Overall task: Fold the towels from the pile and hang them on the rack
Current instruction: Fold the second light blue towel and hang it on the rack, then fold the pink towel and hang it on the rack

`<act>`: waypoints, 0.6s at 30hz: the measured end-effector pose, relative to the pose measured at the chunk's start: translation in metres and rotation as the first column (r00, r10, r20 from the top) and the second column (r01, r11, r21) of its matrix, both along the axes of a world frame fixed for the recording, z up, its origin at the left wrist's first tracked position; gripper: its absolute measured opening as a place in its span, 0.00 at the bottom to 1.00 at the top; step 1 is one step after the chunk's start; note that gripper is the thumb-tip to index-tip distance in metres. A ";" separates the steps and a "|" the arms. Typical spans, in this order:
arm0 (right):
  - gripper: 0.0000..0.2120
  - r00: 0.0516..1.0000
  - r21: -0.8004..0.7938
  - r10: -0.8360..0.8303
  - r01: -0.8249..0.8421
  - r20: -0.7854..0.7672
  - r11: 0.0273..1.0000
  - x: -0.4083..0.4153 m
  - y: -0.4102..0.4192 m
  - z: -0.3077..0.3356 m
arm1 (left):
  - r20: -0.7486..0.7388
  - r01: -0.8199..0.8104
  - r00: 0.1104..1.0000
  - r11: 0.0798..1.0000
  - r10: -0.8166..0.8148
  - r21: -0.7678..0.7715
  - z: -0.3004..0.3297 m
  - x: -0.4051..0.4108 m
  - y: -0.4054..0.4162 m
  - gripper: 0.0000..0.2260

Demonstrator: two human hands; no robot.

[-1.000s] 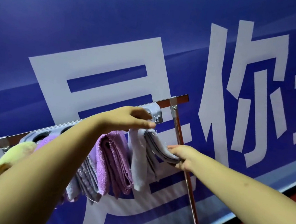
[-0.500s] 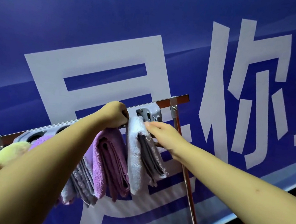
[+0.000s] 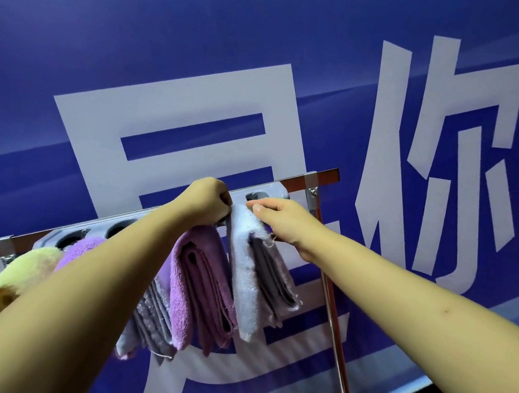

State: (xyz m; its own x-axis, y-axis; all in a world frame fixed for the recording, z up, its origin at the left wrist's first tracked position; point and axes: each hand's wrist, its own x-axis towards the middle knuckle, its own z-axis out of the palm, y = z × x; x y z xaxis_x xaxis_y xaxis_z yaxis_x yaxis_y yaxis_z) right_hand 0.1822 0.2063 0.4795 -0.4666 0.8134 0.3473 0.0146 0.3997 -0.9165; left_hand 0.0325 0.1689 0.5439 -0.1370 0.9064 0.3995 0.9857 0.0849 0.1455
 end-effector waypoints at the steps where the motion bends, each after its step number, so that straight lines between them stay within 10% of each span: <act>1: 0.14 1.000 -0.001 0.001 -0.001 -0.003 1.000 -0.001 0.002 0.000 | -0.007 -0.018 1.000 0.999 0.019 0.033 -0.002 -0.002 0.002 0.07; 8: 0.16 0.999 -0.022 0.025 -0.024 0.045 0.999 -0.001 0.006 -0.018 | -0.271 -0.101 0.958 0.995 0.095 -0.010 -0.026 -0.004 0.003 0.09; 12: 0.18 0.999 -0.096 -0.009 0.013 0.046 0.995 0.006 0.007 -0.057 | -0.405 -0.029 0.900 0.949 0.161 0.313 -0.055 0.004 -0.039 0.11; 15: 0.16 0.988 -0.120 -0.078 0.095 0.135 0.988 0.010 0.002 -0.115 | -0.315 0.228 0.948 0.801 -0.052 0.553 -0.121 0.014 -0.087 0.13; 18: 0.19 0.955 -0.194 -0.055 0.116 0.291 0.974 0.009 -0.011 -0.195 | -0.129 0.269 0.963 0.843 -0.236 0.466 -0.219 0.022 -0.121 0.14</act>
